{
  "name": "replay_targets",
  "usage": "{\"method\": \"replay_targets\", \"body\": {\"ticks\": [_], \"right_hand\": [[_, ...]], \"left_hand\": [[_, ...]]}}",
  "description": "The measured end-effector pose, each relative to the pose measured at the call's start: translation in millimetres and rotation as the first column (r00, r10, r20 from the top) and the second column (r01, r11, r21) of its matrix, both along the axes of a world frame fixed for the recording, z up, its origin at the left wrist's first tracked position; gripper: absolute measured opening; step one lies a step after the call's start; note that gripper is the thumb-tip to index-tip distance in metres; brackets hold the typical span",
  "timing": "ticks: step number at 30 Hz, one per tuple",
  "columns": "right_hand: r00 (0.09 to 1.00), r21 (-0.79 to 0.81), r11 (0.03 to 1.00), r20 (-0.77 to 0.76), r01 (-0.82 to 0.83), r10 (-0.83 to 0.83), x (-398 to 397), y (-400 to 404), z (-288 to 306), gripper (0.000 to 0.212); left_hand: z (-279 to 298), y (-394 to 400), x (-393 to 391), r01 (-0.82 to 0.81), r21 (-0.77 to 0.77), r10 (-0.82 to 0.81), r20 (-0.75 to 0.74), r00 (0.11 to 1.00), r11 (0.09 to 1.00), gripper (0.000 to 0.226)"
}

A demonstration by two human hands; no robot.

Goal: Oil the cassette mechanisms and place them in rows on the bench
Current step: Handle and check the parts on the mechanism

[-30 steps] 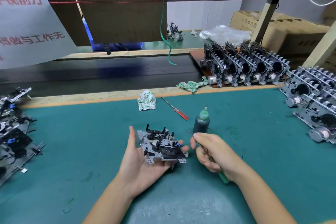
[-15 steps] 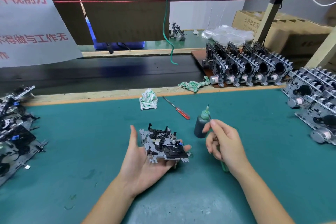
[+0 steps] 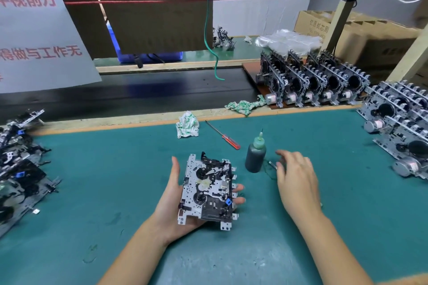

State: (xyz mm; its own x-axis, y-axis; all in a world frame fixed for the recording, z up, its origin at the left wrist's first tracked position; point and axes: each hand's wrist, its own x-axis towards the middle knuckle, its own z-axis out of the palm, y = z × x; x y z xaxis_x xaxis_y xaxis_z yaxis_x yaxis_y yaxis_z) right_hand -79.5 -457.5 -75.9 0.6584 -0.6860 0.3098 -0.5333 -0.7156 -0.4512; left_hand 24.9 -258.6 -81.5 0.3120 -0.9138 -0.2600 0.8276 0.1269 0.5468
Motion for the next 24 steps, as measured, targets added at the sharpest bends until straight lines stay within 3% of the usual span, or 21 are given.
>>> {"method": "replay_targets", "body": {"ticks": [3,5,7,9,11,13,17,19,22,23,24], "right_hand": [[0.929,0.016,0.998,0.365,-0.061,0.051,-0.9,8.2,6.8,0.013],[0.842,-0.013,0.967,0.488,-0.256,0.229,-5.4,12.3,10.7,0.012],[0.808,-0.024,0.886,0.4,-0.462,0.433,-10.6,18.5,10.9,0.019],[0.808,-0.018,0.82,0.155,-0.573,0.568,-12.8,25.9,9.9,0.04],[0.789,-0.084,0.786,-0.119,-0.613,0.603,-11.7,30.6,7.5,0.059],[0.762,-0.112,0.767,-0.273,-0.632,0.588,-11.9,31.2,6.3,0.057],[0.698,-0.076,0.721,-0.337,-0.689,0.632,-20.8,23.4,11.6,0.017],[0.686,-0.047,0.721,-0.356,-0.691,0.635,-25.8,16.3,12.7,0.03],[0.684,-0.037,0.742,-0.422,-0.669,0.595,-31.2,12.6,10.5,0.056],[0.691,-0.049,0.747,-0.426,-0.663,0.585,-33.1,13.0,8.6,0.062],[0.701,-0.065,0.749,-0.415,-0.659,0.58,-34.3,14.1,7.4,0.064]], "left_hand": [[-0.2,0.8,0.3,0.045,-0.005,-0.045,0.046,0.998,0.999,0.101],[1.8,1.9,1.5,0.085,0.019,-0.086,0.086,0.993,0.996,0.095],[3.6,5.6,2.0,0.139,0.059,-0.146,0.131,0.981,0.989,0.09],[6.4,10.3,2.9,0.184,0.119,-0.204,0.18,0.962,0.976,0.084],[10.5,12.7,5.3,0.213,0.2,-0.255,0.212,0.943,0.956,0.077],[17.9,10.6,6.5,0.209,0.327,-0.302,0.265,0.916,0.922,0.075],[28.1,3.0,16.1,-0.011,0.576,-0.323,0.474,0.819,0.818,0.094],[31.3,5.0,21.6,0.011,0.58,-0.359,0.489,0.795,0.815,0.078],[32.2,7.2,25.5,-0.156,0.528,-0.164,0.508,0.846,0.835,0.072],[31.4,8.8,22.3,-0.287,0.542,-0.117,0.592,0.797,0.79,0.07],[30.4,12.0,16.8,-0.452,0.552,-0.126,0.72,0.683,0.701,0.069]]}}
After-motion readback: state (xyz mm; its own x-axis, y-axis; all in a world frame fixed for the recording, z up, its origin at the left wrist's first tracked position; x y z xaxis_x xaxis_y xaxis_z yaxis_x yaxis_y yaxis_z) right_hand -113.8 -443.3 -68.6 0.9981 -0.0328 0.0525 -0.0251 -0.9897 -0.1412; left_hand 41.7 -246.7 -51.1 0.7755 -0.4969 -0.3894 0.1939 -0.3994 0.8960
